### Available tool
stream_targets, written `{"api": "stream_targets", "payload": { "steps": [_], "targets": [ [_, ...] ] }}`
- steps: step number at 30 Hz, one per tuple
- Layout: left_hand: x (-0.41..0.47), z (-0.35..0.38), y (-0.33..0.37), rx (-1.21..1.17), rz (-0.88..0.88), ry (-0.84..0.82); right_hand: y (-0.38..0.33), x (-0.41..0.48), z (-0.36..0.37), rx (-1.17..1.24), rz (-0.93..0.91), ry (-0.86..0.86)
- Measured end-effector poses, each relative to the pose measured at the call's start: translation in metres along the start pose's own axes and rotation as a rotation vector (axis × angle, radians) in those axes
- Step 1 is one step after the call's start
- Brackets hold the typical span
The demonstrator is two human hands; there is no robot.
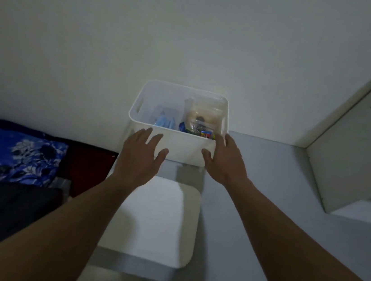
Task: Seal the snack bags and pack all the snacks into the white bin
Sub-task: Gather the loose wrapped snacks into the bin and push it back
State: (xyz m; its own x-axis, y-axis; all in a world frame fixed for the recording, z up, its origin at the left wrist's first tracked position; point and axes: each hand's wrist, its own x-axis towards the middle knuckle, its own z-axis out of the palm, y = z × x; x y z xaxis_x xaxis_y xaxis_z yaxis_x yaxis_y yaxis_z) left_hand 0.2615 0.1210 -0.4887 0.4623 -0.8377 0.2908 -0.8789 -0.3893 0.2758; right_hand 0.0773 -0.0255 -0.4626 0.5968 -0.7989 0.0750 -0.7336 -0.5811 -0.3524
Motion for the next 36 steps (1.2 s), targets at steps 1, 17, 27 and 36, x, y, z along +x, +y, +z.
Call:
{"api": "stream_targets", "payload": {
  "steps": [1, 17, 27, 36],
  "targets": [
    [-0.016, 0.001, -0.005, 0.006, -0.022, -0.015, -0.002, -0.015, 0.009, 0.022, 0.015, -0.011],
    [-0.144, 0.064, -0.086, 0.092, -0.249, -0.473, -0.010, -0.157, 0.138, -0.040, 0.298, -0.427],
    [-0.139, 0.062, -0.105, -0.142, -0.581, -0.480, -0.025, -0.151, 0.134, 0.243, 0.516, -0.355],
    [-0.123, 0.020, -0.130, -0.402, -0.716, -0.259, -0.043, -0.153, 0.093, 0.638, 0.699, -0.094]
  ]
}}
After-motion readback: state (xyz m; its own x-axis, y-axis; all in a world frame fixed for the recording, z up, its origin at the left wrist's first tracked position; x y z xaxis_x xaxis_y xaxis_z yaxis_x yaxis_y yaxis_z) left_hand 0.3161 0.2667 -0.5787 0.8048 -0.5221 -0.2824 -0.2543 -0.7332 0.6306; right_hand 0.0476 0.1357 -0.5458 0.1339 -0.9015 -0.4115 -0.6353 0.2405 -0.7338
